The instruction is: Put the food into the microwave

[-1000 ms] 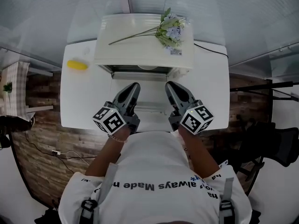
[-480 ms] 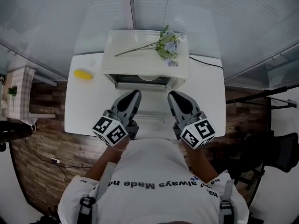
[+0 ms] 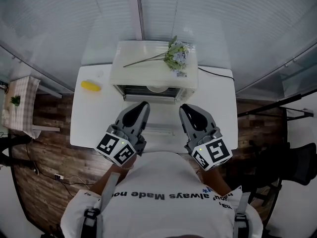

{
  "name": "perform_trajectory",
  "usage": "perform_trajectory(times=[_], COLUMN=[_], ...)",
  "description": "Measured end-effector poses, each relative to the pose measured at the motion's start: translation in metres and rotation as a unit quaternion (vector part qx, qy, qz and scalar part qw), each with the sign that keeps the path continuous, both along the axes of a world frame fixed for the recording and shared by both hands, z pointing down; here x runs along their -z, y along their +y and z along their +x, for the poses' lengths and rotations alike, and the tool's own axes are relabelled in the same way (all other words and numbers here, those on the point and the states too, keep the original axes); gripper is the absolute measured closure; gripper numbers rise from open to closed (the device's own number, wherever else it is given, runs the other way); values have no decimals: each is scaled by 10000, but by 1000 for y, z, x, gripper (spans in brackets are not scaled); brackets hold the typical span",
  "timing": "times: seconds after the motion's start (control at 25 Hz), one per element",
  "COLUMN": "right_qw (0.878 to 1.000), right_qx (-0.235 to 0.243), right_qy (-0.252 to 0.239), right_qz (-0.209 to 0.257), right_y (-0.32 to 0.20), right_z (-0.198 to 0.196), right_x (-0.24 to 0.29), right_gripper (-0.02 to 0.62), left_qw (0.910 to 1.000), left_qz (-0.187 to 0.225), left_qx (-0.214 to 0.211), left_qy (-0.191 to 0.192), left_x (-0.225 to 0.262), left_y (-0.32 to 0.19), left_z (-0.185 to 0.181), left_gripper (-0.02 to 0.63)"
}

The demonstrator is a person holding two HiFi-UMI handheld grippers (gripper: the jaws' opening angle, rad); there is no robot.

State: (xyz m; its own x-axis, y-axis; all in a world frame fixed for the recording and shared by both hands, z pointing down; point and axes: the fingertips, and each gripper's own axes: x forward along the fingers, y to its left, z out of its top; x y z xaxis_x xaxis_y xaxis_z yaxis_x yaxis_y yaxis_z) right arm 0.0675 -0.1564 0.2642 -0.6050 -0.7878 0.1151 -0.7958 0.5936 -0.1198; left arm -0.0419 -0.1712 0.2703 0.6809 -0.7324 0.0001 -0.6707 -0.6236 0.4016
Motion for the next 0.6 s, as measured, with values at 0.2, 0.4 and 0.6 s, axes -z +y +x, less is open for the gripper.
perform_trajectory(times=[0.2,0.4,0.6], right_qw=[9997,9997,9997], right_qx=[-105,-95,-74], right_qy=[157,155,146], right_qz=[127,158,187], right_y=[6,10,11], right_z=[2,1,-2], right_x=[15,20,26], right_gripper=[565,566,568], left_qw=[9993,9987,9986], left_qz=[254,409,446], left_qx=[98,121,114], left_qy=[-248,-281,-276], left_x=[16,23,27], left_y=[6,12,13], left_z=[-3,-5,-7], left_gripper=[588,588,588])
